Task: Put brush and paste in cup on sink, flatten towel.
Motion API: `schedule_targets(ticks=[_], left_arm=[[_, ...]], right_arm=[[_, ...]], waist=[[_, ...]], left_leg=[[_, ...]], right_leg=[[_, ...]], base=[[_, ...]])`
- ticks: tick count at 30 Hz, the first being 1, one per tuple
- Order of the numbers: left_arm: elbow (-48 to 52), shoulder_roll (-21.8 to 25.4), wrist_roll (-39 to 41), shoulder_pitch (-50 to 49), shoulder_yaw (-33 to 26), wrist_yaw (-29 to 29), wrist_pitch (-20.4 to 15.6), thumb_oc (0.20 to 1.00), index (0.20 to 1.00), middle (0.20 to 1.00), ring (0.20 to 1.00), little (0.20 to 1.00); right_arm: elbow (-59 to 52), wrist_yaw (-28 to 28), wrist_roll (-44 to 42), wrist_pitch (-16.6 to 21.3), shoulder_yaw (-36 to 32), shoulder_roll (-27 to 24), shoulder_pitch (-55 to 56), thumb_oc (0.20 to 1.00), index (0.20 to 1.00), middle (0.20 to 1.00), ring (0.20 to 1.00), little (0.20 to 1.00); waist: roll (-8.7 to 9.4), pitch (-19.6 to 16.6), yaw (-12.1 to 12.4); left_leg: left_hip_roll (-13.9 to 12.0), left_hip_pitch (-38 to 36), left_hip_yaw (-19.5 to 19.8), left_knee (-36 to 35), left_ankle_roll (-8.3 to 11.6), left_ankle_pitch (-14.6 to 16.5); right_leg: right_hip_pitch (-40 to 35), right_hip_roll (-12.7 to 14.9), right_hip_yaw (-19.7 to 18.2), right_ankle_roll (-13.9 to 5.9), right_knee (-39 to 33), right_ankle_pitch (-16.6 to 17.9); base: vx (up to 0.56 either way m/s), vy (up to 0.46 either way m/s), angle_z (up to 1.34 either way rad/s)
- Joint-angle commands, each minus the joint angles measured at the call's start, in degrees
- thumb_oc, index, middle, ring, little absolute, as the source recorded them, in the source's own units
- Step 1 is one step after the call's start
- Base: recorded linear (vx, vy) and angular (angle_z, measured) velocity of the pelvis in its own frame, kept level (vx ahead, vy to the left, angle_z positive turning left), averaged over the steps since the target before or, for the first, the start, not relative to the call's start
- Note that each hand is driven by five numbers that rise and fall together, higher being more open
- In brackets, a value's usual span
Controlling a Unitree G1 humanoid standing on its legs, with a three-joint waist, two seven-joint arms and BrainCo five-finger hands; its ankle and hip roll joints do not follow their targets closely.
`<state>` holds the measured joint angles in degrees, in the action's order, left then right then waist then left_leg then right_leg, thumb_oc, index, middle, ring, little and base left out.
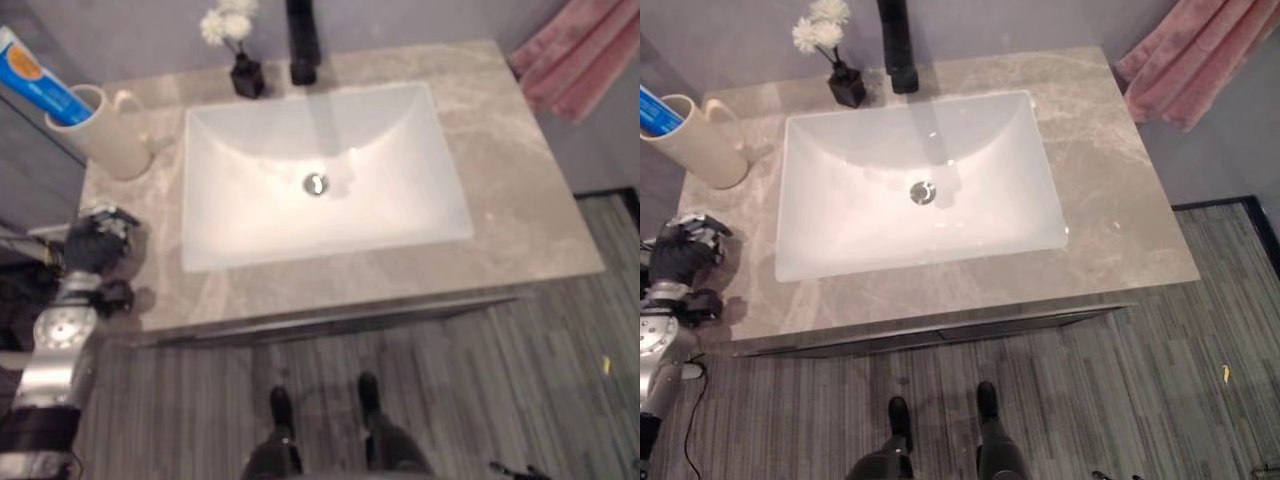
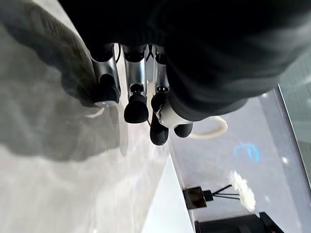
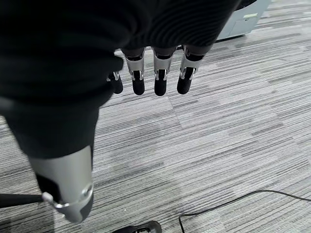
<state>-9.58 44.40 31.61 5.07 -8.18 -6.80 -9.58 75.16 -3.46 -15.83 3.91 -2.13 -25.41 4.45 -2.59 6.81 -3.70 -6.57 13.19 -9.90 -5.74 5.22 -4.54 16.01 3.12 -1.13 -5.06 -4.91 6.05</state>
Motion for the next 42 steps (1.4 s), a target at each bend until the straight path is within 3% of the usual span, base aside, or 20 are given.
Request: schedule_targets(ticks=[1,19,34,42], left_arm=[[-1.9,2.5,-0.4,2.2,-3.3,-1.6,-2.5,0.200,0.200,0.200,0.200,0.200],[-9.1,5.8,-0.3,8.9,-3.0,-4.9,-3.6,0.200,0.200,0.200,0.200,0.200],[-13.1,8.8,-0.2,19.0,2.5,-7.0,-5.1,0.200,0.200,0.200,0.200,0.200],[-21.2,14.2,0.0,28.7,7.6,-8.2,-4.9,0.200,0.200,0.200,0.200,0.200]], right_arm=[[3.3,-1.1,0.6,-0.4,-0.6,-1.9,0.5,1.000,1.000,1.000,1.000,1.000],[4.4,-1.0,-0.6,-0.7,-1.1,-2.7,0.9,1.000,1.000,1.000,1.000,1.000],[3.3,-1.9,-1.9,0.0,0.3,-2.8,-1.0,1.000,1.000,1.000,1.000,1.000],[2.8,-1.9,-2.2,0.1,1.6,-3.5,-1.1,1.000,1.000,1.000,1.000,1.000]], waist=[[1.88,-0.8,-0.7],[2.43,-0.9,-1.4],[2.63,-0.5,-2.4],[2.89,0.1,-3.3]], left_leg=[[-0.3,0.3,1.6,0.7,-1.31,2.2],[-0.9,2.5,1.6,0.7,-0.76,1.7],[-0.9,3.9,1.5,0.7,-0.63,1.9],[-1.0,5.2,1.7,0.7,-0.46,1.5]], right_leg=[[1.2,1.9,1.5,-0.56,-0.1,-1.0],[3.6,1.5,1.4,-0.79,-0.1,-1.1],[5.3,1.5,0.9,-1.06,-0.1,-0.9],[6.6,1.3,0.3,-1.29,-0.1,-0.4]], base=[[0.00,0.000,0.00],[0.03,-0.001,-0.02],[0.02,0.008,0.00],[0.01,0.001,-0.02]])
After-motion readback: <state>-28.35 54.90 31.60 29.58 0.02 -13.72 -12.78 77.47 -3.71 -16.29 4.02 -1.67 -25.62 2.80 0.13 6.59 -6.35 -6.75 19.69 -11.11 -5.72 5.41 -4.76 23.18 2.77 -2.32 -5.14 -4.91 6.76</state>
